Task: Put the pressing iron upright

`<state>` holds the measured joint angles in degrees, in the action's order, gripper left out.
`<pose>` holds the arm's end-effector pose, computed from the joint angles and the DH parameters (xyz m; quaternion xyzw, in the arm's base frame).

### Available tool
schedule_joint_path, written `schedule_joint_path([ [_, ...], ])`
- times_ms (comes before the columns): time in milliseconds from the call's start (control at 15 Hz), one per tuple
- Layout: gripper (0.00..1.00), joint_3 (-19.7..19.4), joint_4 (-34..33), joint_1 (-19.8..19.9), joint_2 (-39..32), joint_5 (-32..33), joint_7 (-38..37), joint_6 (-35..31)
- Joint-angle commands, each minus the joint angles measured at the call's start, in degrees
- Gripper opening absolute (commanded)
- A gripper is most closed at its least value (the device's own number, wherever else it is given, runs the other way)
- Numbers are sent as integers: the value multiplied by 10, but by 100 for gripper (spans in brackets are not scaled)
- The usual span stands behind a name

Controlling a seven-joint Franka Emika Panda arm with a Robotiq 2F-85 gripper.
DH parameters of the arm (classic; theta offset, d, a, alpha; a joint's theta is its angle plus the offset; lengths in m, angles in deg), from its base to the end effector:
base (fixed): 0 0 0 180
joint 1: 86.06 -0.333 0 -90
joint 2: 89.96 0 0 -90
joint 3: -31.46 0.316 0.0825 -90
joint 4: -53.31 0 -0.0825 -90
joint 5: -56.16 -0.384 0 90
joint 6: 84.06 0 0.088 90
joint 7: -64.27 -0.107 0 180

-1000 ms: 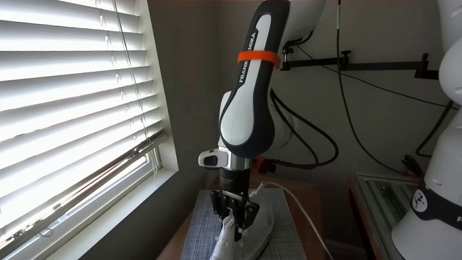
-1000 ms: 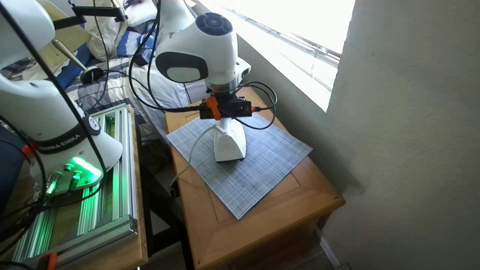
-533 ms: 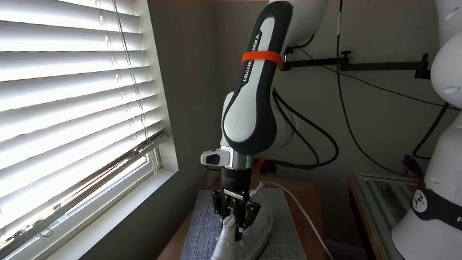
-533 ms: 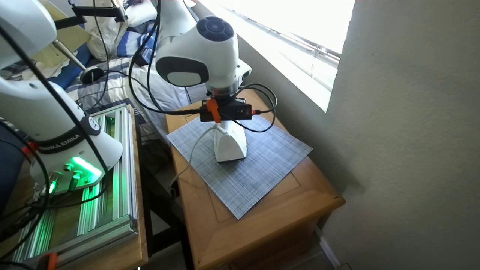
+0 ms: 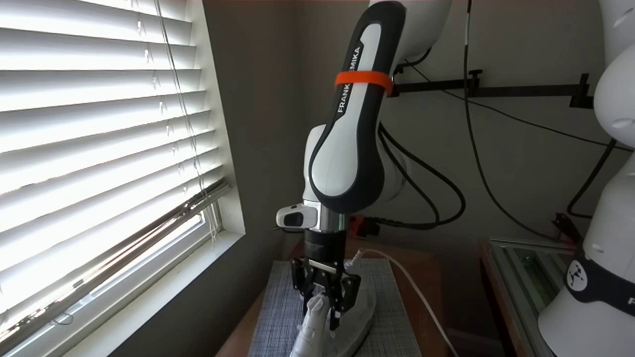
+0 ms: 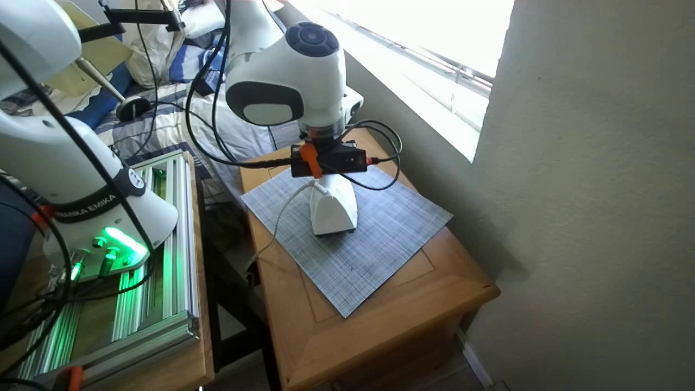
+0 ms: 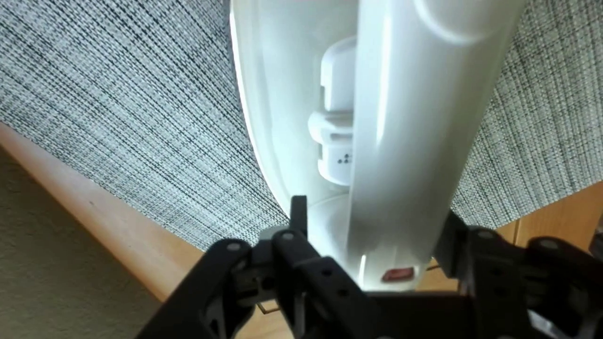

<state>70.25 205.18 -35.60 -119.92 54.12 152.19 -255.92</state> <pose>0.3980 -0.0370 0.1079 -0.8032 -0.5724 -0.1016 0.1298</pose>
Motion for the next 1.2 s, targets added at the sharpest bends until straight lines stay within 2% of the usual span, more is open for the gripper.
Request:
schedule_joint_path([
  [0, 33, -16, -2, -17, 18, 19, -19, 13],
  [133, 18, -16, -2, -14, 18, 18, -16, 13],
  [200, 14, -14, -2, -9, 17, 17, -14, 14],
  [333, 13, -4, -4, 6, 12, 15, -7, 18],
  [600, 13, 45, -8, 69, -10, 5, 18, 35],
  [733, 13, 41, -4, 72, 4, 8, 12, 40],
  [800, 52, 35, -1, 65, 13, 11, 7, 41],
  [867, 64, 32, 2, 61, 20, 12, 3, 41],
  [1067, 83, 20, 5, 41, 39, 15, -3, 37],
  [1133, 86, 21, 4, 40, 40, 14, -2, 38],
])
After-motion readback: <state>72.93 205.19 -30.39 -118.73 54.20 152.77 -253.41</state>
